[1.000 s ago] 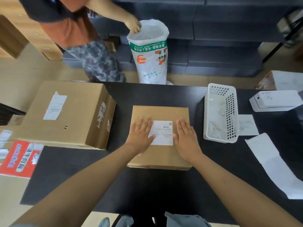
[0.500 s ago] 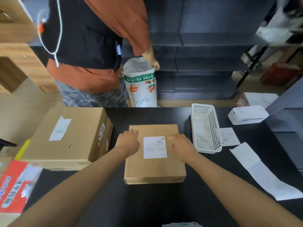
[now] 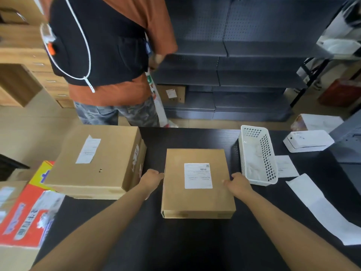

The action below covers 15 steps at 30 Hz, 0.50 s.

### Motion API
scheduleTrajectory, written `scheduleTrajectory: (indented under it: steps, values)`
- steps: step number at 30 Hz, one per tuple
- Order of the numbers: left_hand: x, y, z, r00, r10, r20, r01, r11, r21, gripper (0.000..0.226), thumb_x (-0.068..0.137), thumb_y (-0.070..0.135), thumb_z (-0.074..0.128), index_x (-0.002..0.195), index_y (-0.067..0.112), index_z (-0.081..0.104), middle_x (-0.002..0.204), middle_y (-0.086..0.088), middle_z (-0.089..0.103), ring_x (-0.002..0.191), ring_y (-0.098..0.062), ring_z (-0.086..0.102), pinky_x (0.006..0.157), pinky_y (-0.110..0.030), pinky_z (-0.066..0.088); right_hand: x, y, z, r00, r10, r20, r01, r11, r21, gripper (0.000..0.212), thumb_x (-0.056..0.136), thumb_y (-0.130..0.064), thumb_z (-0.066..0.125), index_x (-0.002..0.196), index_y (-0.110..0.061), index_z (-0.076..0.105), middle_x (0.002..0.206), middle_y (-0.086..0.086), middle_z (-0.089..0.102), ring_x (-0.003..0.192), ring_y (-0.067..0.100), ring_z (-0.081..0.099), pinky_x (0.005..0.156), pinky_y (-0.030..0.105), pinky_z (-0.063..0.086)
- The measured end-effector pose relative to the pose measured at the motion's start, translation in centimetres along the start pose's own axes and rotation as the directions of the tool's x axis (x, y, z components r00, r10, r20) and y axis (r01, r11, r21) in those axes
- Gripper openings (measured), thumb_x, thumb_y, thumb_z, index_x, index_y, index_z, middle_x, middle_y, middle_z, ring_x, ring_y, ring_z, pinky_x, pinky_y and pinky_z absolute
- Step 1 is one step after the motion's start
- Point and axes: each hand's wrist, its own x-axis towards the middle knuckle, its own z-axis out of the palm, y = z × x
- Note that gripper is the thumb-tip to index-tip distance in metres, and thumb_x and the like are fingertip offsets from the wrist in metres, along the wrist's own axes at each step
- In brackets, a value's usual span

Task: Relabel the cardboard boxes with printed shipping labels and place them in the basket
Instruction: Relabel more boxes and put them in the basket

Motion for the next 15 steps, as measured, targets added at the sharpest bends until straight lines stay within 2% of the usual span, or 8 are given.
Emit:
scheduleTrajectory:
  steps: [2, 3, 4, 5, 6, 7, 10, 15]
  values:
    - [0.3, -0.6, 0.0, 0.998, -0.047, 0.047, 0.050, 0.996, -0.071, 0.032, 0.097, 0.026, 0.052, 0.069, 0.018, 0.041, 0.074, 0.000, 0.042, 0.065, -0.013, 0.041, 0.077, -0.033, 0.038, 0.3, 0.2, 0.3, 0.999, 0.043, 0.022, -0.044, 0.996, 0.073, 0.061, 0.093, -0.031, 0.057, 0.142, -0.002, 0.035, 0.134, 0.017, 0.050, 0.115, 0.030, 0.055, 0.083, 0.031, 0.046]
    - [0.4, -0.9, 0.2, 0.994, -0.074, 0.077, 0.081, 0.992, -0.094, 0.022, 0.097, 0.027, 0.052, 0.078, 0.018, 0.048, 0.086, -0.002, 0.049, 0.075, -0.014, 0.048, 0.086, -0.035, 0.040, 0.4, 0.3, 0.5, 0.998, 0.058, 0.029, -0.061, 0.993, 0.103, 0.061, 0.093, -0.031, 0.058, 0.142, -0.002, 0.036, 0.133, 0.017, 0.052, 0.115, 0.031, 0.055, 0.085, 0.032, 0.047]
    - [0.3, -1.1, 0.3, 0.990, -0.092, 0.108, 0.104, 0.988, -0.112, 0.015, 0.097, 0.029, 0.053, 0.098, 0.015, 0.055, 0.106, -0.006, 0.053, 0.093, -0.018, 0.054, 0.097, -0.037, 0.039, 0.5, 0.4, 0.7, 0.997, 0.072, 0.035, -0.076, 0.989, 0.130, 0.060, 0.093, -0.031, 0.058, 0.141, -0.002, 0.037, 0.132, 0.016, 0.053, 0.115, 0.031, 0.055, 0.087, 0.034, 0.047]
    - [0.4, -1.4, 0.6, 0.984, -0.119, 0.130, 0.137, 0.981, -0.138, 0.033, 0.097, 0.031, 0.053, 0.123, 0.010, 0.050, 0.127, -0.008, 0.049, 0.115, -0.024, 0.051, 0.105, -0.038, 0.036, 0.6, 0.5, 1.0, 0.995, 0.091, 0.044, -0.096, 0.983, 0.156, 0.059, 0.093, -0.032, 0.059, 0.140, -0.003, 0.038, 0.131, 0.016, 0.053, 0.114, 0.030, 0.055, 0.087, 0.034, 0.047]
    - [0.4, -1.6, 0.9, 0.979, -0.145, 0.147, 0.169, 0.971, -0.169, 0.051, 0.097, 0.031, 0.054, 0.140, 0.008, 0.037, 0.141, -0.009, 0.042, 0.129, -0.027, 0.043, 0.110, -0.039, 0.033, 0.7, 0.6, 1.2, 0.993, 0.108, 0.053, -0.116, 0.976, 0.185, 0.057, 0.092, -0.031, 0.059, 0.139, -0.005, 0.040, 0.130, 0.014, 0.054, 0.113, 0.030, 0.055, 0.088, 0.035, 0.047]
    - [0.6, -2.0, 1.3, 0.974, -0.152, 0.166, 0.184, 0.963, -0.199, 0.061, 0.097, 0.030, 0.054, 0.146, 0.008, 0.027, 0.147, -0.009, 0.037, 0.134, -0.028, 0.038, 0.110, -0.039, 0.032, 0.8, 0.7, 1.4, 0.991, 0.121, 0.063, -0.131, 0.968, 0.214, 0.055, 0.092, -0.031, 0.060, 0.137, -0.007, 0.042, 0.127, 0.013, 0.056, 0.111, 0.029, 0.056, 0.089, 0.036, 0.048]
    - [0.8, -2.1, 2.3, 0.972, -0.156, 0.176, 0.193, 0.956, -0.219, 0.065, 0.096, 0.026, 0.056, 0.148, 0.007, 0.022, 0.142, -0.010, 0.042, 0.125, -0.025, 0.044, 0.097, -0.035, 0.037, 1.3, 1.1, 1.6, 0.990, 0.118, 0.072, -0.134, 0.953, 0.272, 0.055, 0.089, -0.031, 0.062, 0.135, -0.009, 0.043, 0.122, 0.010, 0.059, 0.106, 0.027, 0.058, 0.088, 0.038, 0.049]
    - [1.2, -2.0, 2.9, 0.961, -0.186, 0.202, 0.227, 0.953, -0.202, 0.054, 0.096, 0.023, 0.055, 0.141, 0.007, 0.030, 0.126, -0.008, 0.052, 0.108, -0.022, 0.053, 0.081, -0.032, 0.044, 1.7, 1.5, 1.6, 0.985, 0.133, 0.111, -0.160, 0.942, 0.293, 0.056, 0.089, -0.031, 0.062, 0.137, -0.008, 0.045, 0.124, 0.010, 0.059, 0.107, 0.027, 0.058, 0.087, 0.037, 0.048]
